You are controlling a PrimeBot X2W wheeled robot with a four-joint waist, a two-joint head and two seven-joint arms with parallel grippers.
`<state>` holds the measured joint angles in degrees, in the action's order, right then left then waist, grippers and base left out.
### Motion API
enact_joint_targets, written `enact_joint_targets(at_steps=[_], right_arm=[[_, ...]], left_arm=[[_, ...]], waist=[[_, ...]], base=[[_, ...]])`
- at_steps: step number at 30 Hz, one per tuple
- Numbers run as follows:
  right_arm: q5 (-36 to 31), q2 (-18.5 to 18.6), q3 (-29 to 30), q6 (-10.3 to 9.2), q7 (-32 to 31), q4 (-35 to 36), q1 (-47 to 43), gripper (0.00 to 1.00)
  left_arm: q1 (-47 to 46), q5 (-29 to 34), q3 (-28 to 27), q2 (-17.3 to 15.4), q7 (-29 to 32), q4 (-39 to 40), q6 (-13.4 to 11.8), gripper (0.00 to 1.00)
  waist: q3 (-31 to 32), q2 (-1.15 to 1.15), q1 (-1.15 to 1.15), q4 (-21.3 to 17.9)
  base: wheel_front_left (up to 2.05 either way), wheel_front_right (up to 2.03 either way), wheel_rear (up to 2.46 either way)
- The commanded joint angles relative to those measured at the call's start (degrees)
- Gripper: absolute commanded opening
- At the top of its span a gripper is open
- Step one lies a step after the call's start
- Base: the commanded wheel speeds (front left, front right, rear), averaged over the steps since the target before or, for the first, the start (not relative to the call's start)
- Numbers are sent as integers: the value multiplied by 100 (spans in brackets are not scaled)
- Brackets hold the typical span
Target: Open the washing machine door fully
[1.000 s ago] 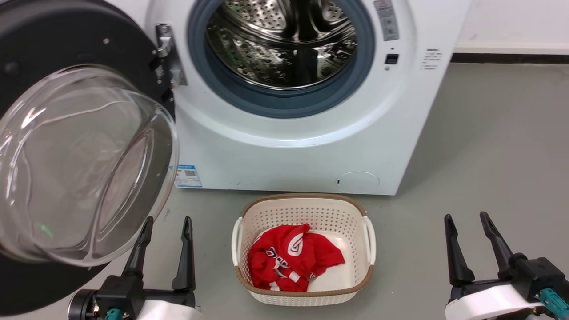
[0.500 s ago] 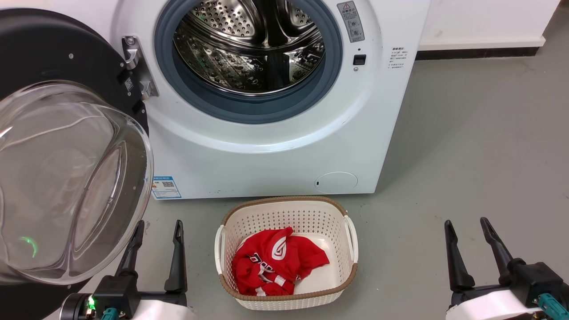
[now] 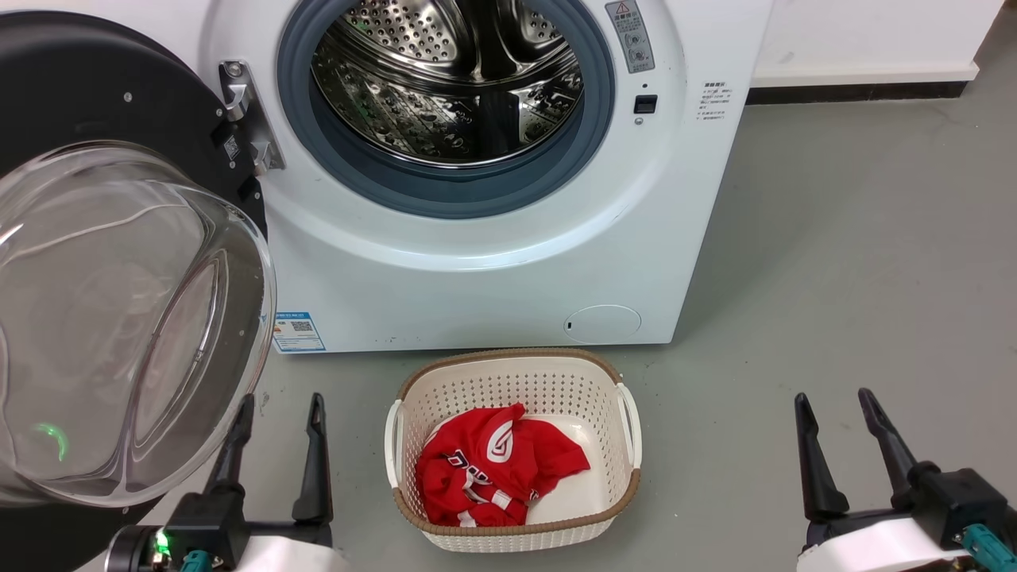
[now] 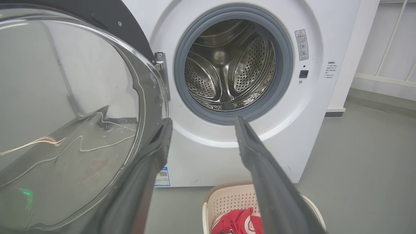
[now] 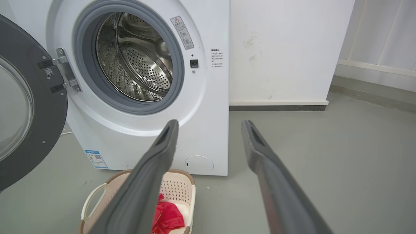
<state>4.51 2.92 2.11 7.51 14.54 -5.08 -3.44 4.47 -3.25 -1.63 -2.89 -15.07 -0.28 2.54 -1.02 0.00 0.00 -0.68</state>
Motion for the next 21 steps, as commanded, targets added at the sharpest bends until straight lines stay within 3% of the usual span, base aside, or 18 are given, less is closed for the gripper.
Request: enact_joint_targets(at_steps=[1, 4, 21], right_arm=[[19, -9, -8, -4, 5, 9, 34, 0], [55, -1, -15, 0, -4, -101, -40, 0], [2121, 86, -18, -1, -392, -268, 199, 0]], left_arm=[[-28, 29, 10, 1, -14, 6, 29, 0], [5, -56, -15, 7, 24, -130, 30, 0], [-248, -2049, -123, 5, 505, -404, 135, 0]], waist=[[-1, 0, 0, 0], [0, 0, 0, 0], [11, 0, 0, 10]], base=[[0, 0, 0], [0, 0, 0], [0, 0, 0]])
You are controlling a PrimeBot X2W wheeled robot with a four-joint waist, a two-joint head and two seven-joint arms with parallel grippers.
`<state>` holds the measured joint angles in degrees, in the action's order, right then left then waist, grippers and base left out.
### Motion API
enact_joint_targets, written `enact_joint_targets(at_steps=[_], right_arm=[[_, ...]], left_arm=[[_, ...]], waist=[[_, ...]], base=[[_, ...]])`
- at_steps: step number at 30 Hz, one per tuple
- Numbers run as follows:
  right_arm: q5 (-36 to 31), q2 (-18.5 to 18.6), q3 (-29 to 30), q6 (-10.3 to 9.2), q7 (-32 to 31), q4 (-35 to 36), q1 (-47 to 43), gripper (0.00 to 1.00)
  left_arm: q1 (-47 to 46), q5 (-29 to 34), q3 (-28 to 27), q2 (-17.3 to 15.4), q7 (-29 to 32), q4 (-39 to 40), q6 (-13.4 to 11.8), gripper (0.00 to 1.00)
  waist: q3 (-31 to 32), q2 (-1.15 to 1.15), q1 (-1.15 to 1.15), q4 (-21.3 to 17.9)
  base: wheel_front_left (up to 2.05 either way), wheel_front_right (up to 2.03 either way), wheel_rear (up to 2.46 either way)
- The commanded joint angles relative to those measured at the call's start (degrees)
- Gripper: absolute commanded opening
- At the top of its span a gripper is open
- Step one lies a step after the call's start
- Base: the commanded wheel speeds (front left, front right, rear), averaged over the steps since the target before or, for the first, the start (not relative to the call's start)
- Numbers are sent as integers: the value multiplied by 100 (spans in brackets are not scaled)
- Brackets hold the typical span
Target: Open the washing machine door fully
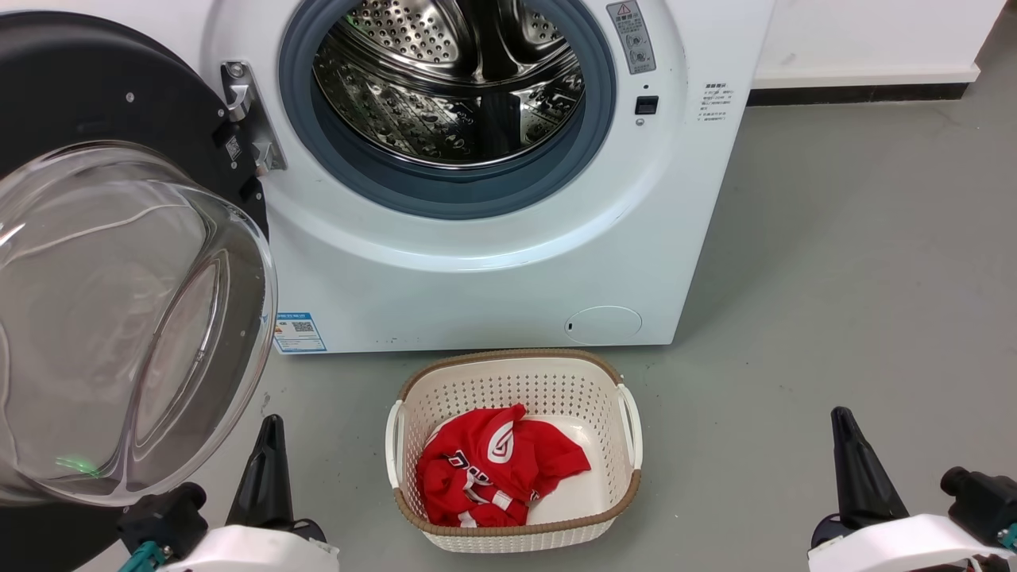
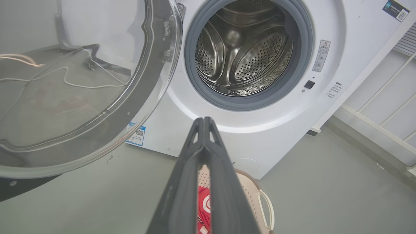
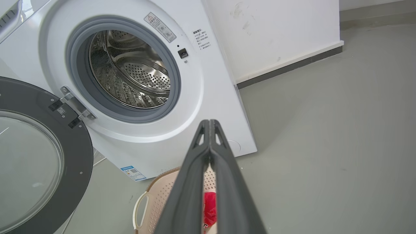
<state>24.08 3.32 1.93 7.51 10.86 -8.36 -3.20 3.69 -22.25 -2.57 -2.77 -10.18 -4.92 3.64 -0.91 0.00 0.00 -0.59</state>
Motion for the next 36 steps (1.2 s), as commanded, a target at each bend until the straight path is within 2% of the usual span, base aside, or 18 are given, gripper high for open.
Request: enact_joint_targets(at_steps=[1, 19, 36], right_arm=[[274, 49, 1, -1, -44, 50, 189, 0], [1977, 94, 31, -1, -395, -95, 389, 0], [3293, 111, 77, -1, -690, -209, 531, 0]], left_arm=[[-181, -256, -34, -8, 42, 46, 31, 0], [-392, -1936, -121, -9, 445, -183, 123, 0], [-568, -3253, -197, -11, 763, -371, 198, 0]], waist=[[1, 0, 0, 1], [13, 0, 0, 10], [25, 0, 0, 20]], base=[[0, 0, 0], [0, 0, 0], [0, 0, 0]])
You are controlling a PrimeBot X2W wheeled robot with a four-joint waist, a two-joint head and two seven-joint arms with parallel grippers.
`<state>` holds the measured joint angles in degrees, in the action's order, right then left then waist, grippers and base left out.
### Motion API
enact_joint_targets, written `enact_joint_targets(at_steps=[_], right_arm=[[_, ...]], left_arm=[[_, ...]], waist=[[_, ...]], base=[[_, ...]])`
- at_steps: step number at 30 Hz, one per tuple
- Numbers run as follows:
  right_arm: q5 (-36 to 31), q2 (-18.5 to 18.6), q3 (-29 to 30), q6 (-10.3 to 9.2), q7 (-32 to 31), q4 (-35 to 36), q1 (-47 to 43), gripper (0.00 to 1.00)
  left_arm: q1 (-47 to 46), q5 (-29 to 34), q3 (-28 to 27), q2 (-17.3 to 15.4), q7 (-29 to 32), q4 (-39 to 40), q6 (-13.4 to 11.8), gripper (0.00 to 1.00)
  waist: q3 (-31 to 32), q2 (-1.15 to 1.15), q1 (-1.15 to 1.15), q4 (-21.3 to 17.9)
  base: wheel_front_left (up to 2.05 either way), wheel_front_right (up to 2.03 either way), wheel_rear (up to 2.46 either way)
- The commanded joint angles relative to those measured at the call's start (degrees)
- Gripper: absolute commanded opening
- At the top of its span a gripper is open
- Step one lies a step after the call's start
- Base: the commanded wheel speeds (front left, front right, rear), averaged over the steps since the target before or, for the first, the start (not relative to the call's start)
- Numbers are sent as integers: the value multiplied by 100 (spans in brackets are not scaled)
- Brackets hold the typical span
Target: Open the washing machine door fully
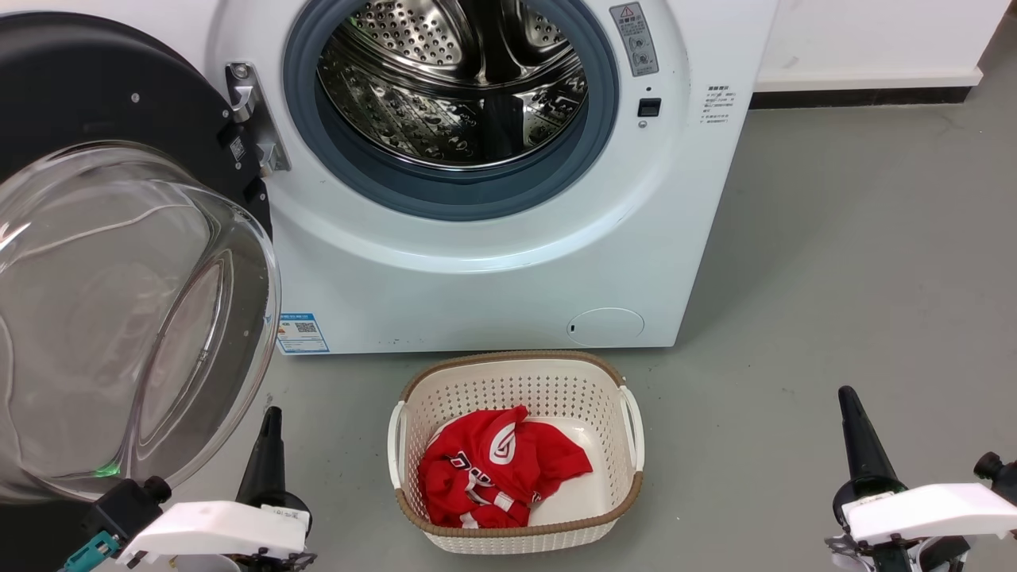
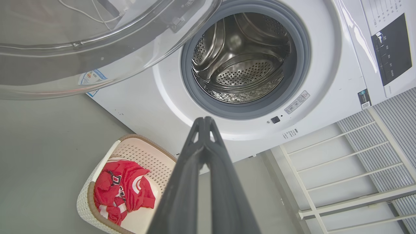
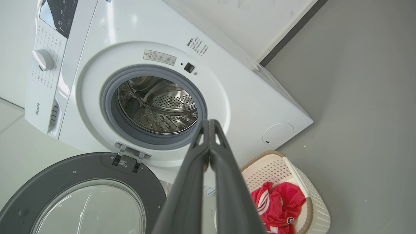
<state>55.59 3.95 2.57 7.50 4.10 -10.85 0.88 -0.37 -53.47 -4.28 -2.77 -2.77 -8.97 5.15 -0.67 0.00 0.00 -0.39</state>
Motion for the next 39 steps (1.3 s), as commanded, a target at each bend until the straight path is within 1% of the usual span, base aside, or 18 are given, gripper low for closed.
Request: enact_joint_targets(at_steps=[1, 21, 39], right_arm=[[214, 49, 17, 0, -34, 34, 133, 0], [1478, 49, 84, -1, -342, -87, 285, 0], [2385, 37, 142, -1, -573, -171, 402, 0]], left_arm=[[-170, -203, -30, -11, 44, 24, 48, 0], [-326, -1490, -101, -13, 357, -164, 116, 0], [-448, -2419, -150, -14, 584, -300, 166, 0]], waist=[[1, 0, 0, 1], [15, 0, 0, 12], [26, 0, 0, 21]], base=[[0, 0, 0], [0, 0, 0], [0, 0, 0]])
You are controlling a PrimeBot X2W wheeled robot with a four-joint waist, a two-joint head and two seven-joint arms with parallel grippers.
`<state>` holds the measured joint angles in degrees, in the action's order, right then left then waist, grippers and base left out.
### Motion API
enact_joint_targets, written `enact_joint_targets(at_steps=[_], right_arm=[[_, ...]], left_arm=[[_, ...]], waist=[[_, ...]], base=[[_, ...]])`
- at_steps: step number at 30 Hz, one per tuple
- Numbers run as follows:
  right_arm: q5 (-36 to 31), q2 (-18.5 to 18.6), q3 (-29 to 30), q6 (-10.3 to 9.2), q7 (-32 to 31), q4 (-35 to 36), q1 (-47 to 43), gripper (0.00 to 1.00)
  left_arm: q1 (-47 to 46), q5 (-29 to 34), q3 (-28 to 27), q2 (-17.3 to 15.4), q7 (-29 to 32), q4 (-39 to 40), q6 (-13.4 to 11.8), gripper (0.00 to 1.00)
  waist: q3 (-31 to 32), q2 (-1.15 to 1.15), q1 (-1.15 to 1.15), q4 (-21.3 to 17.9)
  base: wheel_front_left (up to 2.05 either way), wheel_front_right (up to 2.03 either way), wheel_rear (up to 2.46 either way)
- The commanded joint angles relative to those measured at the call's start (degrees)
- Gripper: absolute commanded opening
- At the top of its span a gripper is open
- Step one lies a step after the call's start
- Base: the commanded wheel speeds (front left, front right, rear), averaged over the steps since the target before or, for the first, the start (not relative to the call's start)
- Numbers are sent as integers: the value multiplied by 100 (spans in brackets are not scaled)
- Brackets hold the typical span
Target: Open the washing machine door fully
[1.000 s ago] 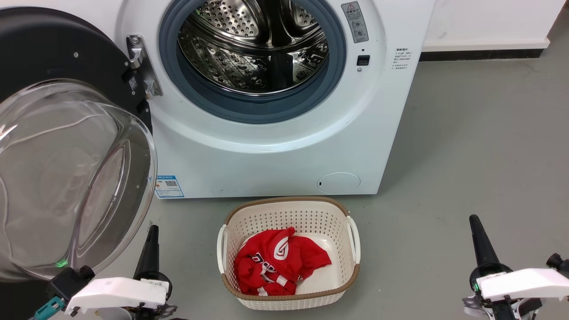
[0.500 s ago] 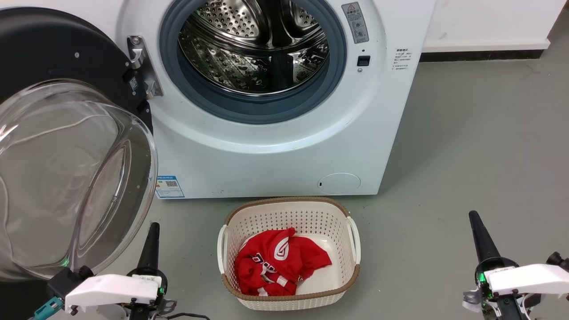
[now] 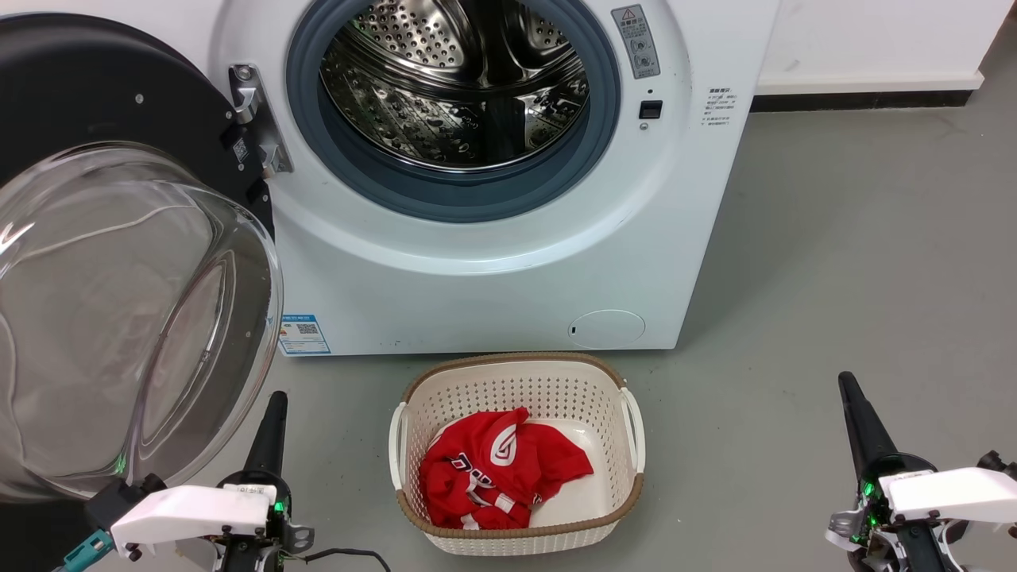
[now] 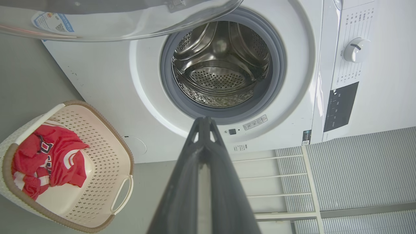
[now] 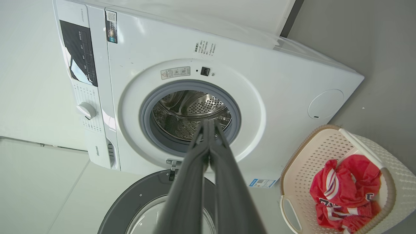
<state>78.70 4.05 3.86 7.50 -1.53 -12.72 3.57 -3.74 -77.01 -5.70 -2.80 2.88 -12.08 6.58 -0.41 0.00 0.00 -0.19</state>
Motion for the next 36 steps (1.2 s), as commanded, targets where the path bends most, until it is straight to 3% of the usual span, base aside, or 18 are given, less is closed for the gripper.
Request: enact_joint_targets(at_steps=[1, 36], right_arm=[[121, 26, 16, -1, -24, 11, 139, 0], [1495, -14, 131, -1, -400, -132, 290, 0]], left_arm=[[-118, -115, -11, -12, 33, 5, 28, 0], [-283, -1545, -97, -12, 384, -210, 105, 0]], waist=[[1, 0, 0, 1], [23, 0, 0, 18]], base=[[0, 0, 0], [0, 0, 0]])
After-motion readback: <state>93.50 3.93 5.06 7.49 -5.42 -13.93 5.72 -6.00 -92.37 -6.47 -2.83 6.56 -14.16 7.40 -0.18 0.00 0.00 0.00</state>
